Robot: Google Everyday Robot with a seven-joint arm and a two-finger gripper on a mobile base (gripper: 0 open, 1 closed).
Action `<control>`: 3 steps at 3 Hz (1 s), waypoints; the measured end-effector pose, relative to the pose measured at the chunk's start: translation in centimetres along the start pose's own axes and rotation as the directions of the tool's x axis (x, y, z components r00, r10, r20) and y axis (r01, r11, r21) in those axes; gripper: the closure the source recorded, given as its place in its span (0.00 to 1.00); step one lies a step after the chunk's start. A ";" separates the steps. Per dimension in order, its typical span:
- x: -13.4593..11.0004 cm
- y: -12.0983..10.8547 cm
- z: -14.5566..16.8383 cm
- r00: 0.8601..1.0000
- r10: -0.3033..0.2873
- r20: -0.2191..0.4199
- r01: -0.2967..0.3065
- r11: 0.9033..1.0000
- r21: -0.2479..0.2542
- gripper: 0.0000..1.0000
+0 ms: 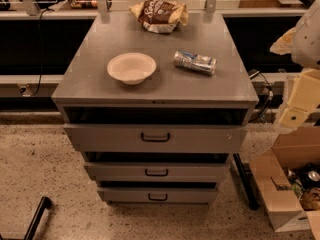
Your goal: Open middle drawer
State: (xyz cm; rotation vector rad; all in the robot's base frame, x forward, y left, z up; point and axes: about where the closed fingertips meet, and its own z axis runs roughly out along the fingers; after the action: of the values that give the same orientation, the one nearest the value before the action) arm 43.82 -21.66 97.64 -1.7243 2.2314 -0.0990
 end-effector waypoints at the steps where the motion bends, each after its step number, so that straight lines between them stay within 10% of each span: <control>1: 0.0 0.0 0.0 1.000 0.000 0.000 0.000 1.000 0.000 0.00; 3: 0.9 -1.3 0.6 0.998 0.003 0.064 -0.001 1.000 -0.023 0.00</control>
Offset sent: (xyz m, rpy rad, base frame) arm 0.0492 -0.0609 -0.0189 -0.0108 0.1193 -0.0566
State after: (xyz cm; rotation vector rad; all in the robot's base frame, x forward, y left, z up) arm 44.98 -22.81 97.22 -1.7121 2.1960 -0.0175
